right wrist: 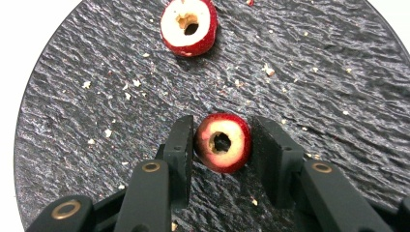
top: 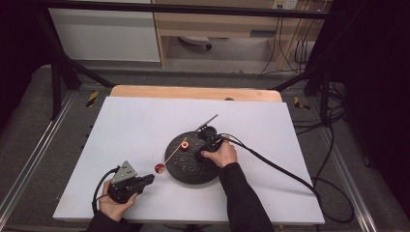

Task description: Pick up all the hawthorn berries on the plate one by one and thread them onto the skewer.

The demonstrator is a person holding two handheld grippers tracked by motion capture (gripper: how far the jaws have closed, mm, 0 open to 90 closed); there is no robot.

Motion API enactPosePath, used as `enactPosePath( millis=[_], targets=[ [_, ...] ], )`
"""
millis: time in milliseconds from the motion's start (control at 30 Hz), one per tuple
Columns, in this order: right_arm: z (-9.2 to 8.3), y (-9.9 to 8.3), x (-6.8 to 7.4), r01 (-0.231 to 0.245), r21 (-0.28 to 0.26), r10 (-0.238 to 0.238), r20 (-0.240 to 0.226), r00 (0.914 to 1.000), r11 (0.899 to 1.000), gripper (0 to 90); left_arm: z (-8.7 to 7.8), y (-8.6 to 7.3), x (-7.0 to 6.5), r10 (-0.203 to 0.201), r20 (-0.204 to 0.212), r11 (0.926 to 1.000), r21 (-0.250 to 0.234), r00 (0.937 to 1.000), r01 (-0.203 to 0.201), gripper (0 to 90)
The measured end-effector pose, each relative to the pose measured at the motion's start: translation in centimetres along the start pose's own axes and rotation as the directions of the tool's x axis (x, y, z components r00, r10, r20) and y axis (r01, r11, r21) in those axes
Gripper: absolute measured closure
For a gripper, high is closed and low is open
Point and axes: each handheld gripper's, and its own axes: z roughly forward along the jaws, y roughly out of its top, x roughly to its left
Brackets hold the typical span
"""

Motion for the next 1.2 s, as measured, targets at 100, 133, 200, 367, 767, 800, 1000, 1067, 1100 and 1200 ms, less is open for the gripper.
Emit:
enactPosePath(
  millis=[100,133,200,367,767,800,1000,1067,1100,1200],
  targets=[
    [0.0,0.0,0.0,-0.005,0.002,0.005,0.000,1.0000,1.000,62.0,0.0,0.0,0.0,0.000,-0.001,1.0000,0.000,1.0000,0.000,87.7],
    [0.0,0.0,0.0,-0.002,0.000,0.002,0.000,1.0000,1.000,62.1,0.0,0.0,0.0,0.000,-0.001,1.0000,0.000,1.0000,0.000,87.6],
    [0.0,0.0,-0.1,-0.003,-0.001,0.003,0.001,1.0000,1.000,62.3,0.0,0.0,0.0,0.000,-0.001,1.0000,0.000,1.0000,0.000,87.7],
    [-0.1,0.0,0.0,-0.013,-0.004,0.013,0.007,0.9999,1.000,62.6,0.1,0.0,0.0,-0.001,-0.002,1.0000,0.001,1.0000,0.001,87.7],
    [-1.8,-0.3,1.1,-0.034,-0.123,0.031,-0.029,0.9991,0.992,62.7,0.0,0.0,0.0,-0.003,-0.008,1.0000,-0.006,1.0000,0.003,87.7],
    [-2.0,-0.4,1.2,-0.034,-0.135,0.030,-0.036,0.9989,0.990,62.7,0.0,0.0,0.0,-0.004,-0.008,1.0000,-0.006,1.0000,0.004,87.7],
    [-2.7,-0.7,1.9,-0.041,-0.220,0.026,-0.068,0.9973,0.975,62.7,-0.1,0.0,0.0,-0.005,-0.009,0.9999,-0.011,0.9999,0.005,87.7],
    [-2.9,-0.9,2.0,-0.042,-0.247,0.024,-0.074,0.9970,0.968,62.7,-0.1,0.0,-0.1,-0.007,-0.009,0.9999,-0.015,0.9999,0.007,87.6],
    [-3.0,-1.0,2.1,-0.047,-0.261,0.027,-0.077,0.9966,0.964,62.7,-0.1,0.0,-0.1,-0.006,-0.010,0.9998,-0.017,0.9999,0.006,87.7],
    [-3.4,-1.3,2.2,-0.065,-0.301,0.039,-0.093,0.9949,0.951,62.7,-0.2,0.0,-0.1,-0.007,-0.011,0.9997,-0.022,0.9999,0.007,87.7]
  ],
)
